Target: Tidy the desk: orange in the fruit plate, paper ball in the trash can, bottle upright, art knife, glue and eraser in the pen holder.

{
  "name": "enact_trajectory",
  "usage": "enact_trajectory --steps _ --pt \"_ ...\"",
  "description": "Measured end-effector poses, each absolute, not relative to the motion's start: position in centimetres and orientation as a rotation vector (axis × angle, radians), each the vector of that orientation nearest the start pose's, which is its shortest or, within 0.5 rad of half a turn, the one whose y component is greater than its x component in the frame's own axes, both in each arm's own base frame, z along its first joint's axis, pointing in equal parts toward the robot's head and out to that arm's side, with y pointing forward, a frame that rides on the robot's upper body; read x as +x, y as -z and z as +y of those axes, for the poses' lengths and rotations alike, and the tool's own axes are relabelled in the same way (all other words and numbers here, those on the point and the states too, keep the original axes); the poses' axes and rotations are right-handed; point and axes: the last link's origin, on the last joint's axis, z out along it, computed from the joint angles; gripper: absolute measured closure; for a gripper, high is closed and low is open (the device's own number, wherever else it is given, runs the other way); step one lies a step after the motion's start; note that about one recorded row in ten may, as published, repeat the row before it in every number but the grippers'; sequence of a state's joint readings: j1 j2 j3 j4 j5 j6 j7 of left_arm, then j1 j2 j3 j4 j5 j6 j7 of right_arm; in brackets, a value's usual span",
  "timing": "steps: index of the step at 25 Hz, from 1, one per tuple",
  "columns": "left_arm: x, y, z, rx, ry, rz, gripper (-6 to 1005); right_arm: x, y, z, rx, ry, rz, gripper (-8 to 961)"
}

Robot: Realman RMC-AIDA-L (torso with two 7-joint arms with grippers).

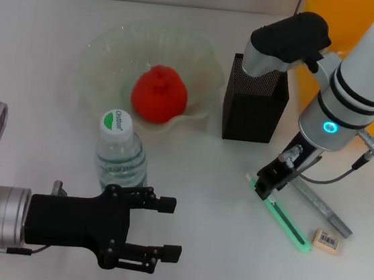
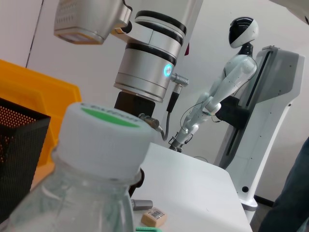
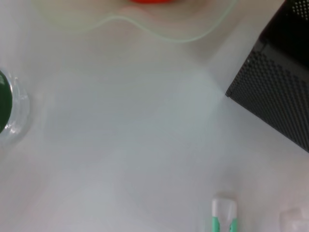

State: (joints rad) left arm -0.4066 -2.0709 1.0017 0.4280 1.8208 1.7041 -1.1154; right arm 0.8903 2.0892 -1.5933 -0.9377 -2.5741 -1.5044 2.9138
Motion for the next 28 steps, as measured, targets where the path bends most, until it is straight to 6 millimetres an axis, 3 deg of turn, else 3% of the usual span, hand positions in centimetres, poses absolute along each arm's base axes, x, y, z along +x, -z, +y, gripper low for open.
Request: enact_trajectory --steps 18,28 --pt "-27.42 5.52 23.92 -2.985 0.922 -0.566 199 16.13 7.40 35.91 -2.486 0.828 1.196 646" --pt "-27.42 5.53 23.92 -2.985 0.922 -0.562 199 16.08 7.66 35.85 -2.480 0.840 1.182 727"
